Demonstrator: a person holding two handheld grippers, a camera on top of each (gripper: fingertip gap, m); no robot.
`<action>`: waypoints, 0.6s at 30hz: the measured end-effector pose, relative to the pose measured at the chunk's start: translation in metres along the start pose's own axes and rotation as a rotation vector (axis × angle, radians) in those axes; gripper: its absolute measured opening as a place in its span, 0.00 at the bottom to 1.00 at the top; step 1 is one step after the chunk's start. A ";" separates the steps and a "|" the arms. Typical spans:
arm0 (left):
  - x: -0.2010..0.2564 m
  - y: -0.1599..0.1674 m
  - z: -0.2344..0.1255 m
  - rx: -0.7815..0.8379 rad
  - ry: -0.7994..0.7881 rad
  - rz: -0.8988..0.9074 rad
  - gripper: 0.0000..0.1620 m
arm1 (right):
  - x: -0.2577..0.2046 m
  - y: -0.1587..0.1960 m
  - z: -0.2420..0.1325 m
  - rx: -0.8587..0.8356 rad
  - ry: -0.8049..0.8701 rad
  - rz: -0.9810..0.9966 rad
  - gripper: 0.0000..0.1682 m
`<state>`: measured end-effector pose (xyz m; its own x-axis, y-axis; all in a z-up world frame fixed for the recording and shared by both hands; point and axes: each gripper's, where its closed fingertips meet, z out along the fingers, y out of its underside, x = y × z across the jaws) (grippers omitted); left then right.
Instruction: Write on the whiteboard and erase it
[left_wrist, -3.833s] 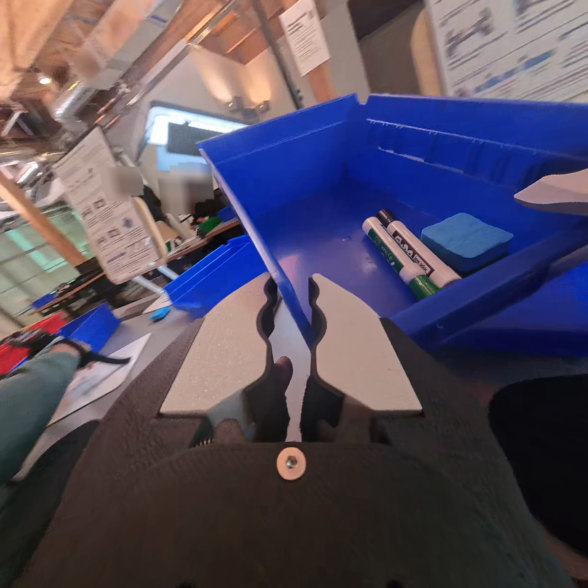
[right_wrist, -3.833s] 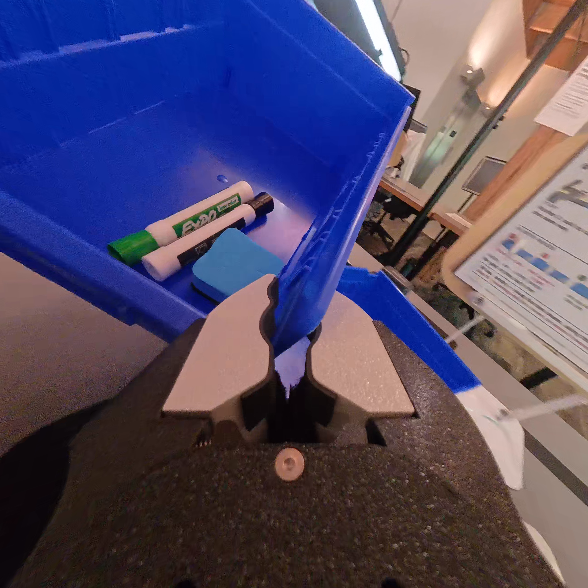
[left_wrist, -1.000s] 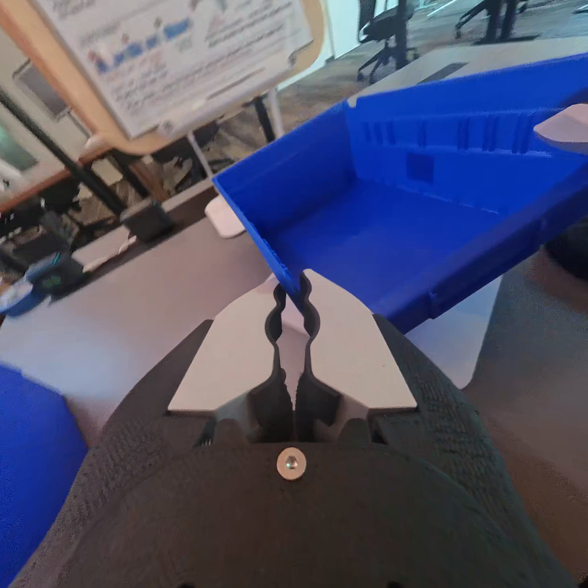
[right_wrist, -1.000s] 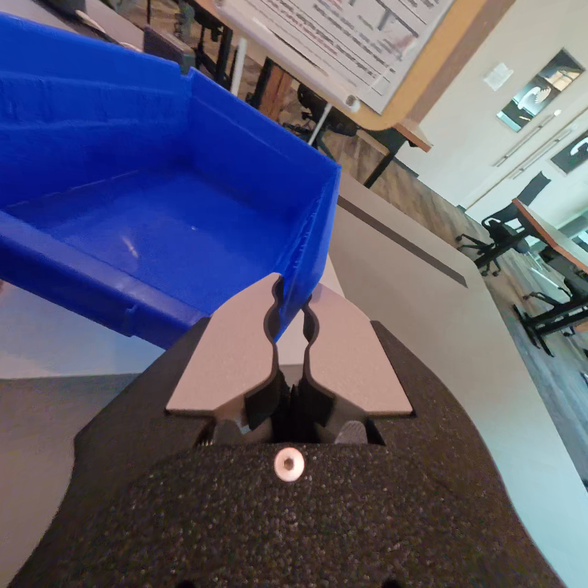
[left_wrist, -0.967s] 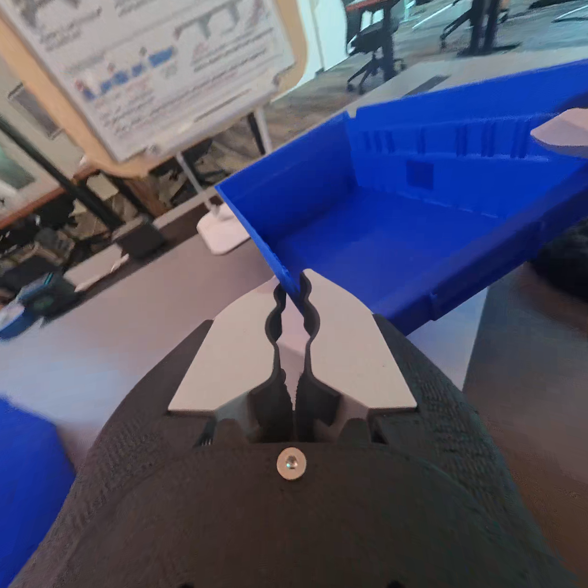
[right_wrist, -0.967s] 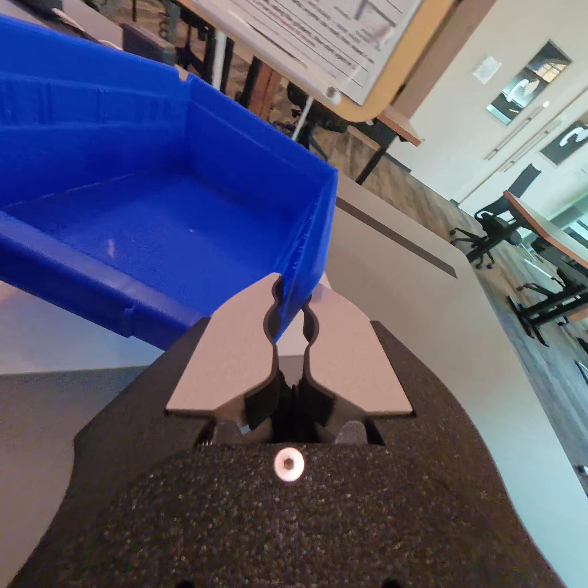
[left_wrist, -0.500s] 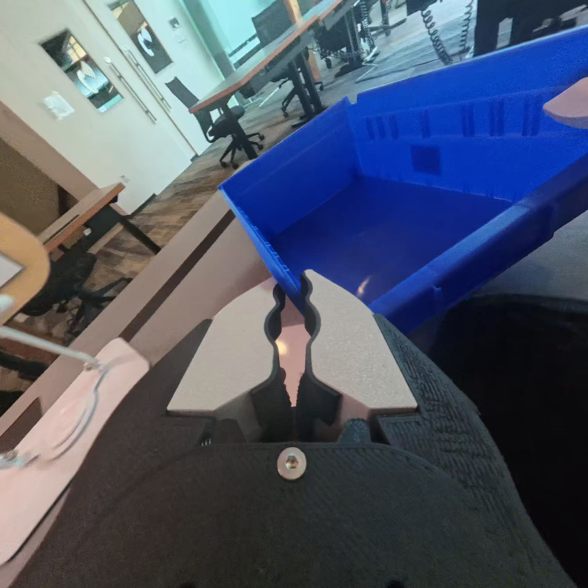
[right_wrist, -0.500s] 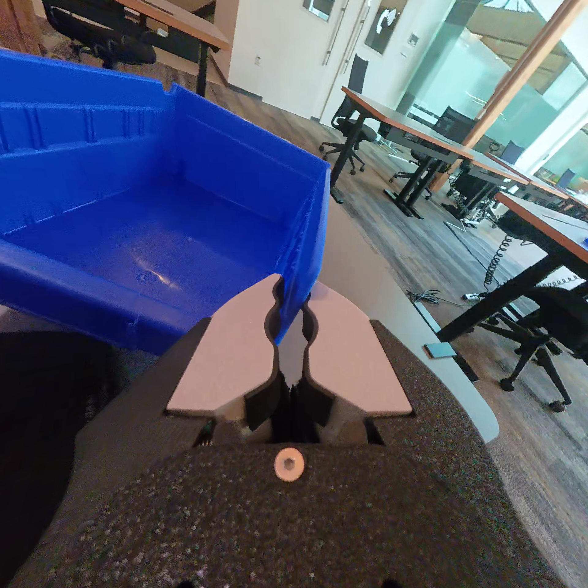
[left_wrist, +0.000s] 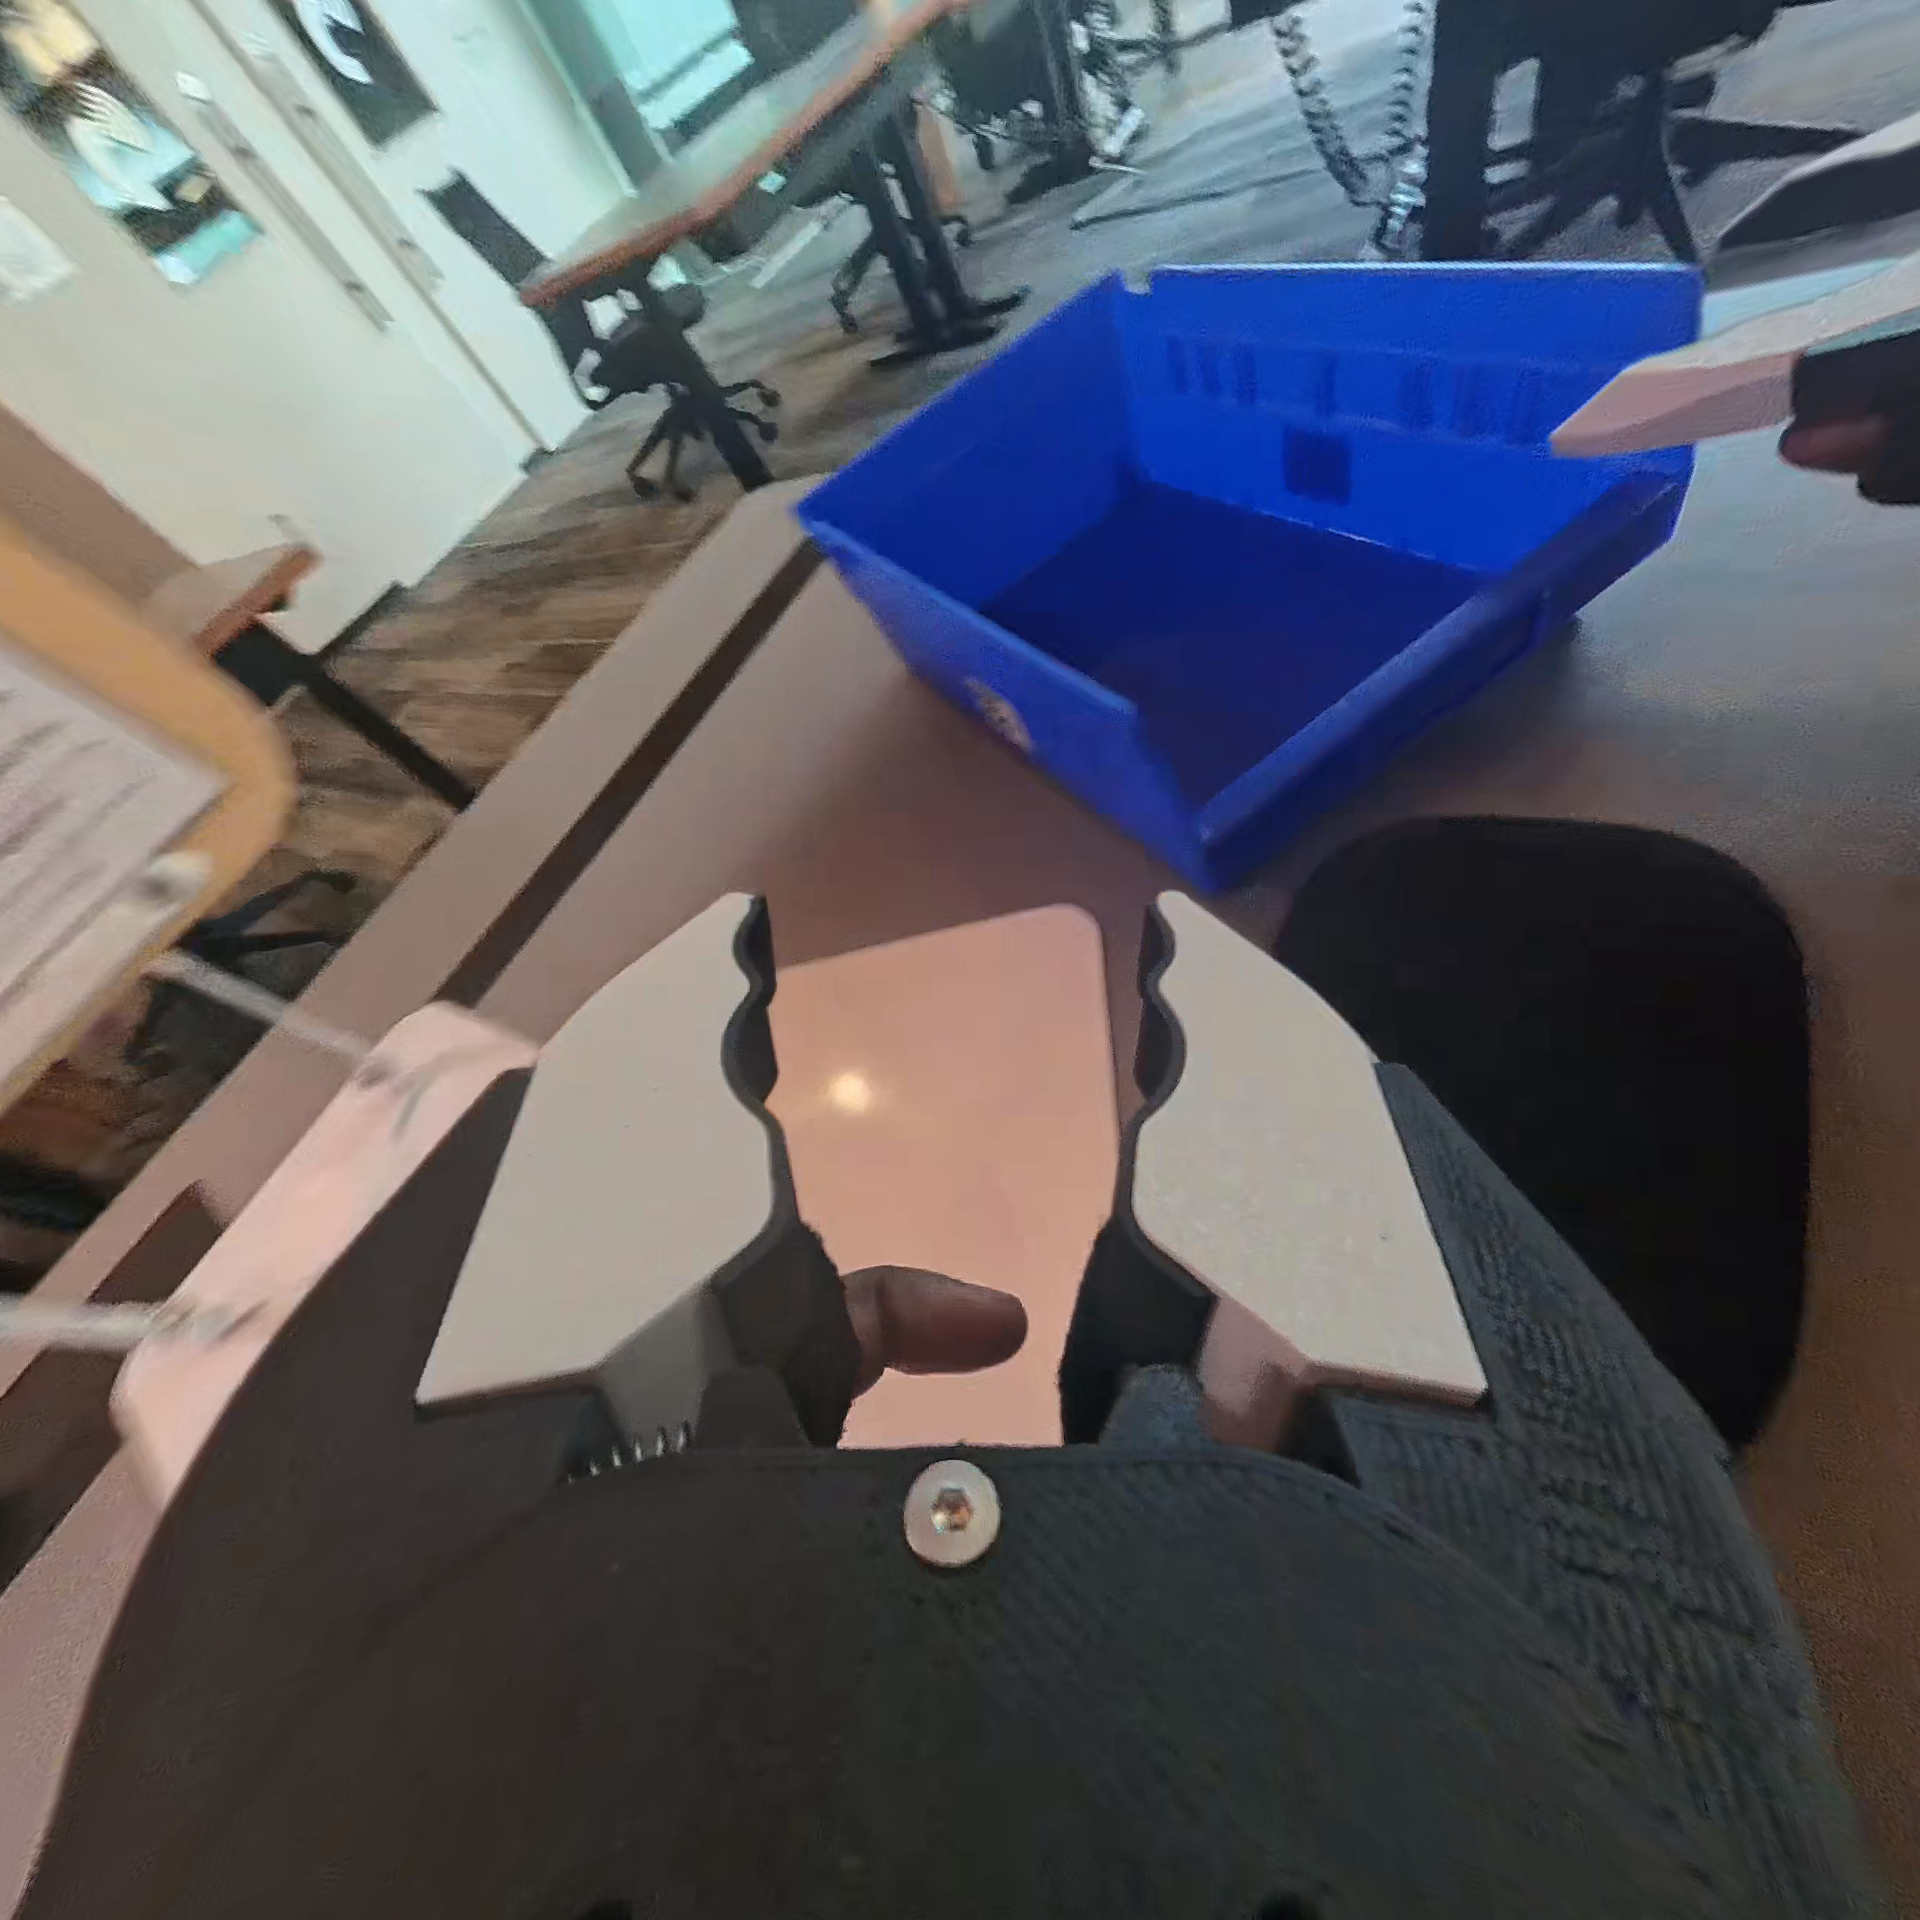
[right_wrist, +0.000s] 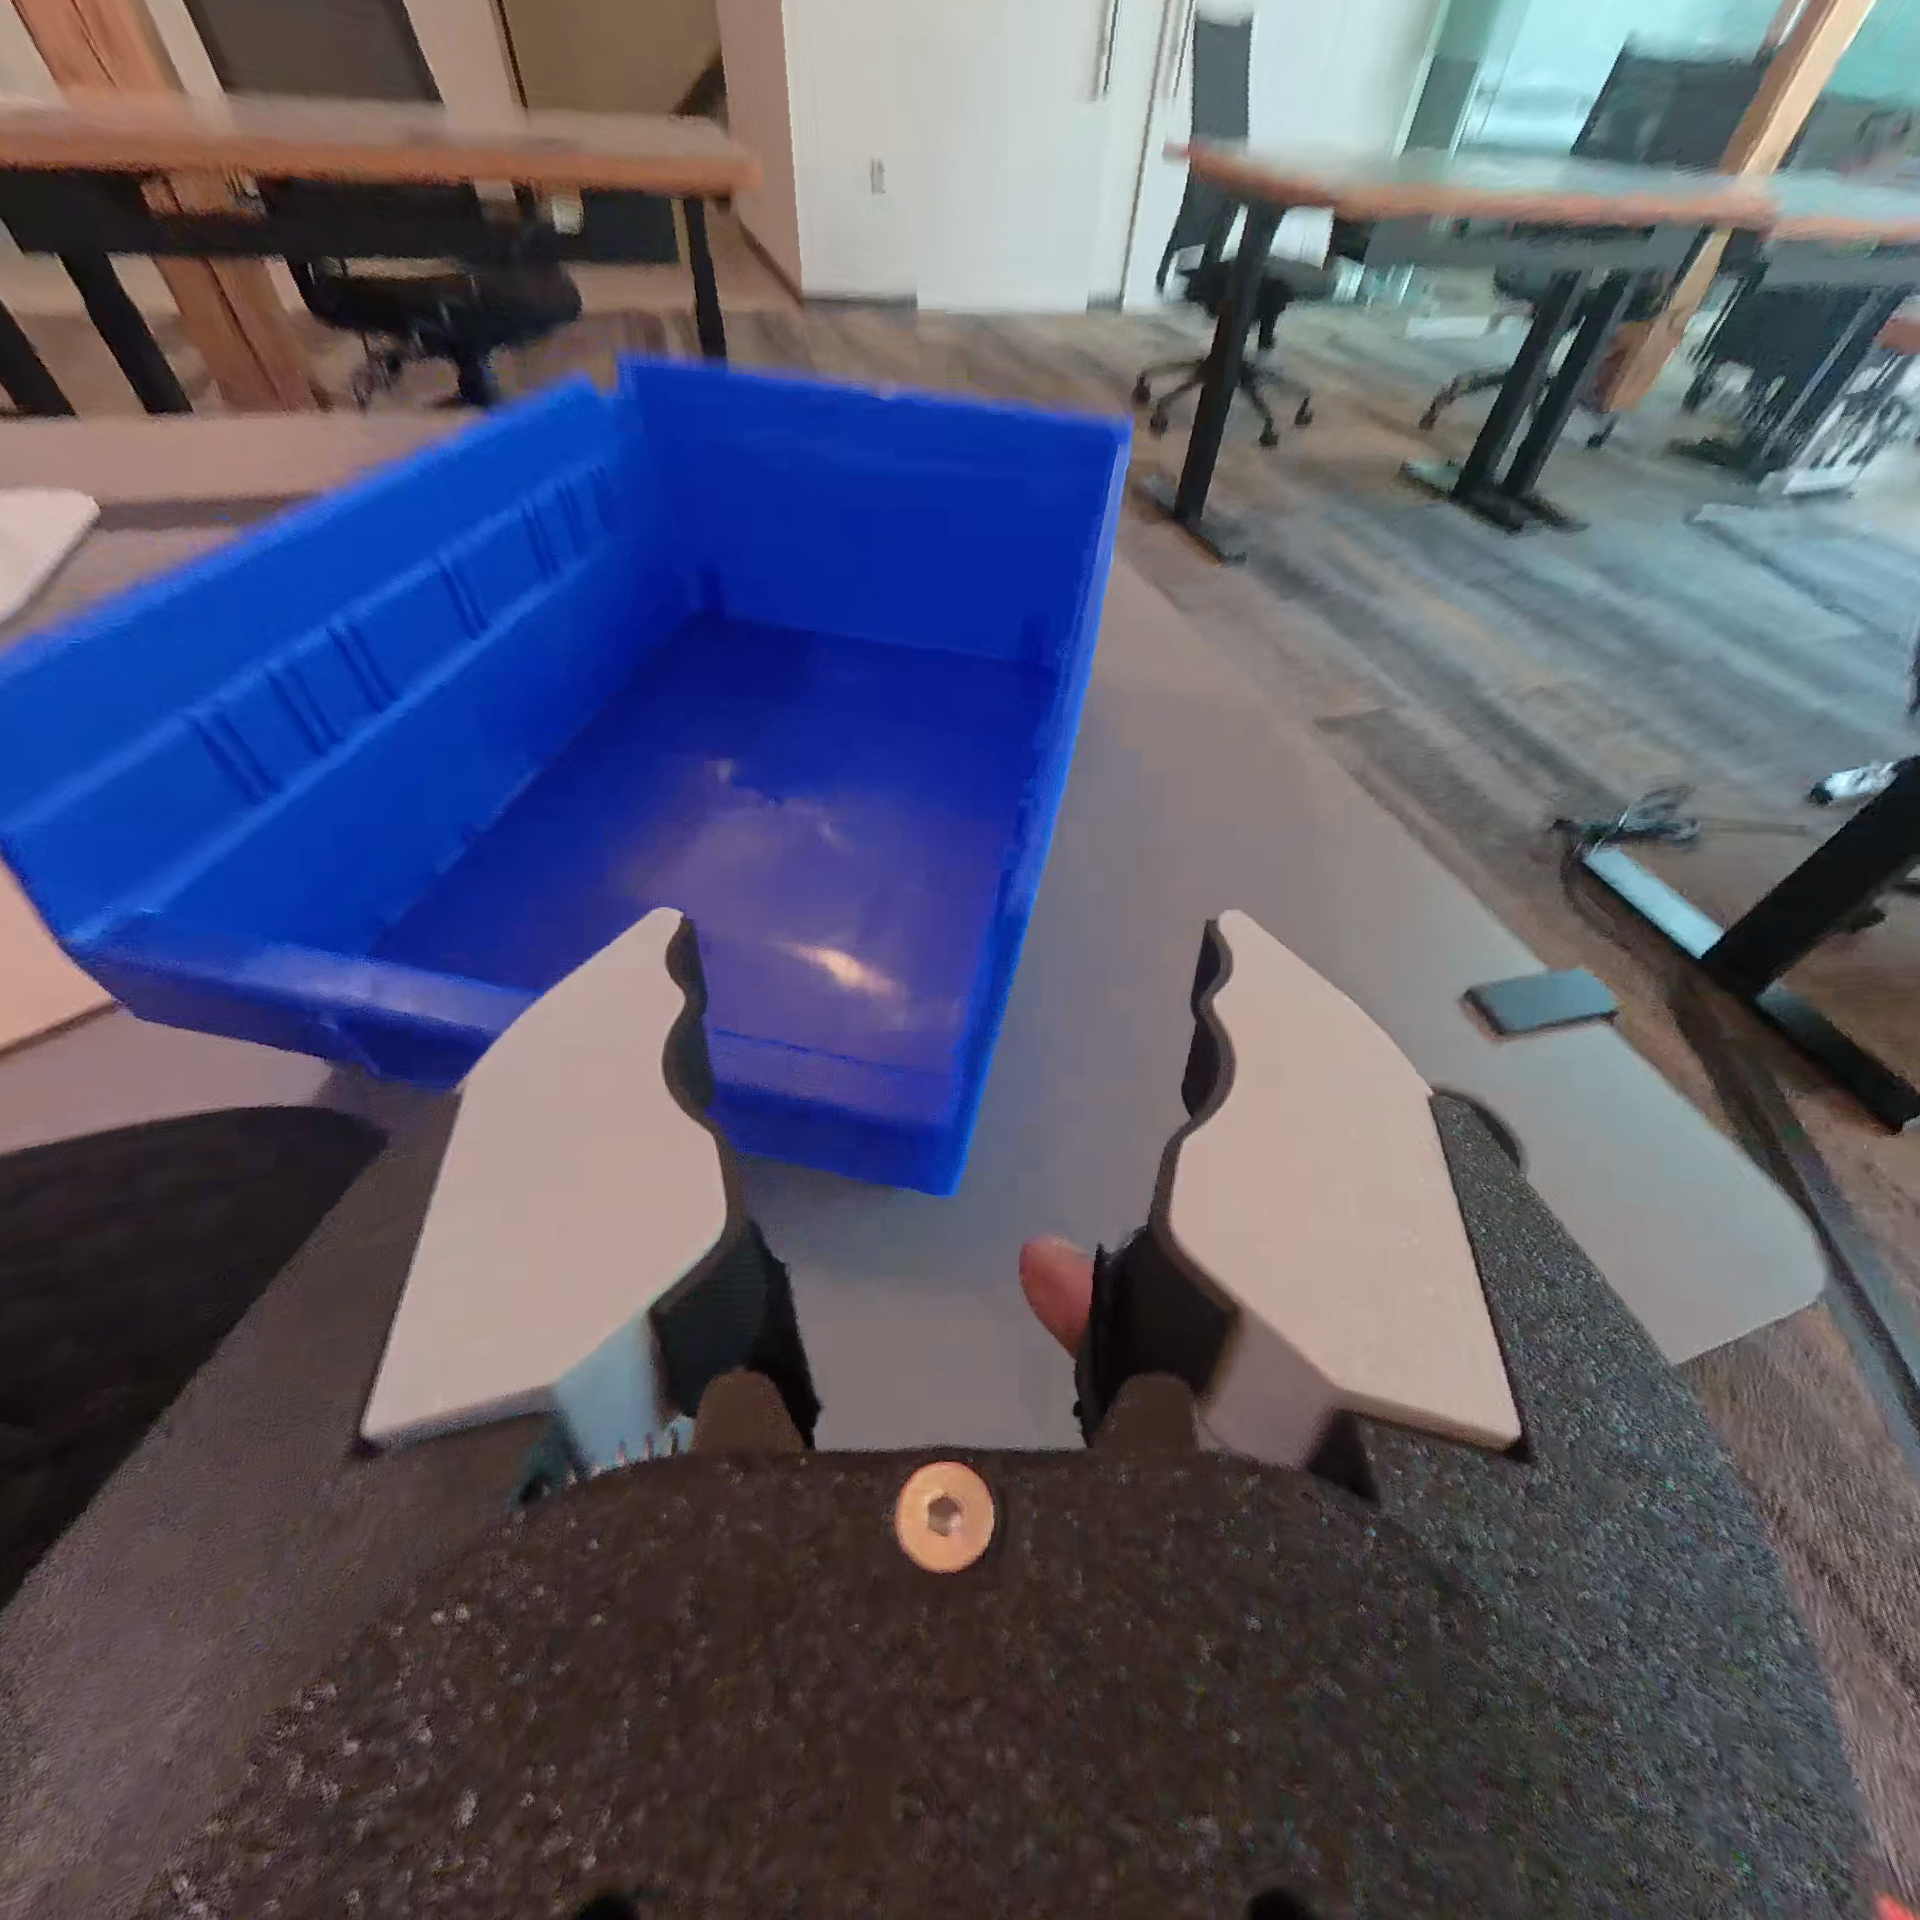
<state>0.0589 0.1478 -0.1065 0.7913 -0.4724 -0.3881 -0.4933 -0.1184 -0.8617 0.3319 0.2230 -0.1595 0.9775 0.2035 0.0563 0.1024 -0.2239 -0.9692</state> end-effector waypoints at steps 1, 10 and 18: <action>-0.013 0.006 -0.031 0.018 -0.054 -0.012 0.42 | -0.008 -0.013 -0.006 0.054 -0.013 -0.013 0.53; -0.100 0.168 -0.272 -0.471 -0.514 -0.037 0.41 | -0.259 -0.027 -0.058 0.080 -0.920 -0.380 0.53; -0.130 0.266 -0.324 -0.597 -0.621 -0.313 0.28 | -0.301 -0.014 -0.058 0.059 -0.938 -0.452 0.50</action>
<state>-0.2918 -0.1052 -0.1794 0.8871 0.1915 -0.4199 -0.1914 -0.6752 -0.7123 0.0473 0.1100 -0.1494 0.3119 0.9212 0.2327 0.3898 0.0992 -0.9155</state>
